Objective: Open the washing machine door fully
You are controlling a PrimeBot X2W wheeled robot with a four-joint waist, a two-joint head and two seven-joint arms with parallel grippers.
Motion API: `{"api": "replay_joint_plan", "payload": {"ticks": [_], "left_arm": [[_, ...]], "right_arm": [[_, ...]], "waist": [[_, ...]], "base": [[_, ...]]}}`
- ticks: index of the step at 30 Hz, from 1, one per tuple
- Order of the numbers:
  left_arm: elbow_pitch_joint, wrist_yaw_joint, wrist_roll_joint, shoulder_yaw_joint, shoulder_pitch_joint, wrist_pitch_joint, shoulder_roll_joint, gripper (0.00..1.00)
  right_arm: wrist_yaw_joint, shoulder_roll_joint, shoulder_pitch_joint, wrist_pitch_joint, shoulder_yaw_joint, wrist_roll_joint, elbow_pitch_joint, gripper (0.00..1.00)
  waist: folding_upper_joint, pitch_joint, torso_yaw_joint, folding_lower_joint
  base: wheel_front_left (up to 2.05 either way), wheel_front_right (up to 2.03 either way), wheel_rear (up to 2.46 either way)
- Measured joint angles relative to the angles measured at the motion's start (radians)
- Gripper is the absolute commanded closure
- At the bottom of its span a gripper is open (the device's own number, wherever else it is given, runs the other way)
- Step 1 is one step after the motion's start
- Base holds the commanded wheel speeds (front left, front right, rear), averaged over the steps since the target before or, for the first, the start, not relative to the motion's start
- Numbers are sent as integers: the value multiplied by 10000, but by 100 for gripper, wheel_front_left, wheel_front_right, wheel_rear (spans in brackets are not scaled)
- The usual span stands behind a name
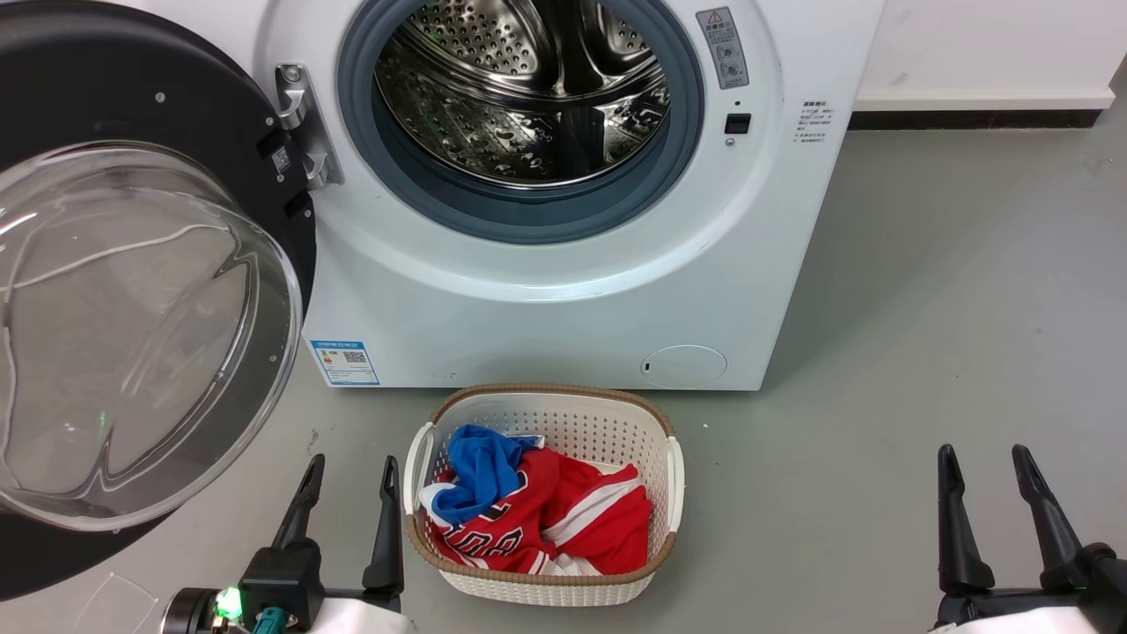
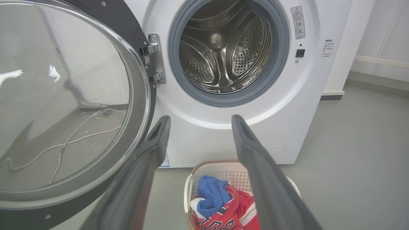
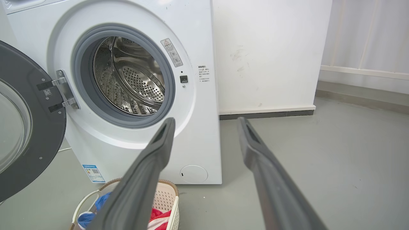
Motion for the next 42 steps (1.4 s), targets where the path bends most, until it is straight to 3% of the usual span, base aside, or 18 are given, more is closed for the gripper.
{"api": "replay_joint_plan", "payload": {"ticks": [4,5,10,42], "left_arm": [[33,12,44,29,0,0,2,0],[86,6,40,25,5,-2,2,100],[558,-21,-113,21,150,81,-2,100],[917,-470,-6069,591,-429,1494,-2,100]], "right_arm": [[0,0,-1,0,2,13,4,0],[0,0,3,2,4,13,65,100],[0,8,91,52,56,151,493,100],[-2,-140,-668,1237,251,5933,1373,100]], "waist": [[0,-1,9,0],[0,-1,9,1],[0,-2,9,0],[0,-13,-11,1]], "base": [[0,0,0],[0,0,0],[0,0,0],[0,0,0]]}}
